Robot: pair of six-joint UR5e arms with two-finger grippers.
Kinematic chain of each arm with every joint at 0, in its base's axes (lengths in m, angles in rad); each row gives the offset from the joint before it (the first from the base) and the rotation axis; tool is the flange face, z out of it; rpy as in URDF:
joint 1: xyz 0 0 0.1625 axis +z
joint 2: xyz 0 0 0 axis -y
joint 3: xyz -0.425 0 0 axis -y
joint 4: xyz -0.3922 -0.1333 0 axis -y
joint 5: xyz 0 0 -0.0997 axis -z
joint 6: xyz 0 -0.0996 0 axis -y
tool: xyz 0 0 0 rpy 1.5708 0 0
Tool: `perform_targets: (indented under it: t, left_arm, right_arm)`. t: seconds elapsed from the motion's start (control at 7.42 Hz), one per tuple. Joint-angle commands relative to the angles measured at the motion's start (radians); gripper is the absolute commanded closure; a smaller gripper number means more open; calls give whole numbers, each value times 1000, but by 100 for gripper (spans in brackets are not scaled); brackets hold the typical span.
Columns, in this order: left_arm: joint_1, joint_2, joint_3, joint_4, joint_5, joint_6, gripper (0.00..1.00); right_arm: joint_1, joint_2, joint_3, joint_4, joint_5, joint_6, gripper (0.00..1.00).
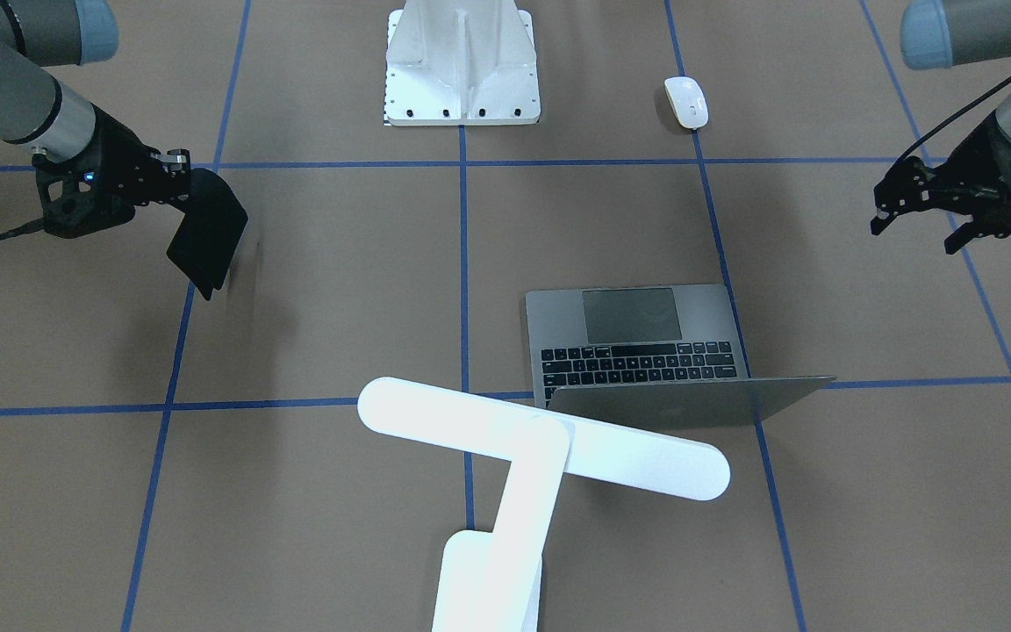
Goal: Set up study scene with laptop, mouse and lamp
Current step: 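Carry the mousepad with the right gripper beside the laptop and lay it down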
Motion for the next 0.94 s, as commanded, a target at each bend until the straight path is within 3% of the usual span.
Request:
perform_targets:
  t: [0.0, 0.27, 0.54, 0.81]
  left_arm:
    - [21, 51, -50, -22, 3, -172, 0]
    - [87, 85, -48, -100, 6, -334, 0]
    - [243, 158, -48, -271, 70, -529, 1]
    - [311, 187, -48, -307, 80, -580, 0]
  right_arm:
    - [11, 292, -105, -294, -59, -148, 88]
    - [10, 496, -289, -319, -59, -148, 88]
    - [10, 682, -485, -330, -59, -152, 88]
    - [10, 758, -508, -417, -61, -157, 88]
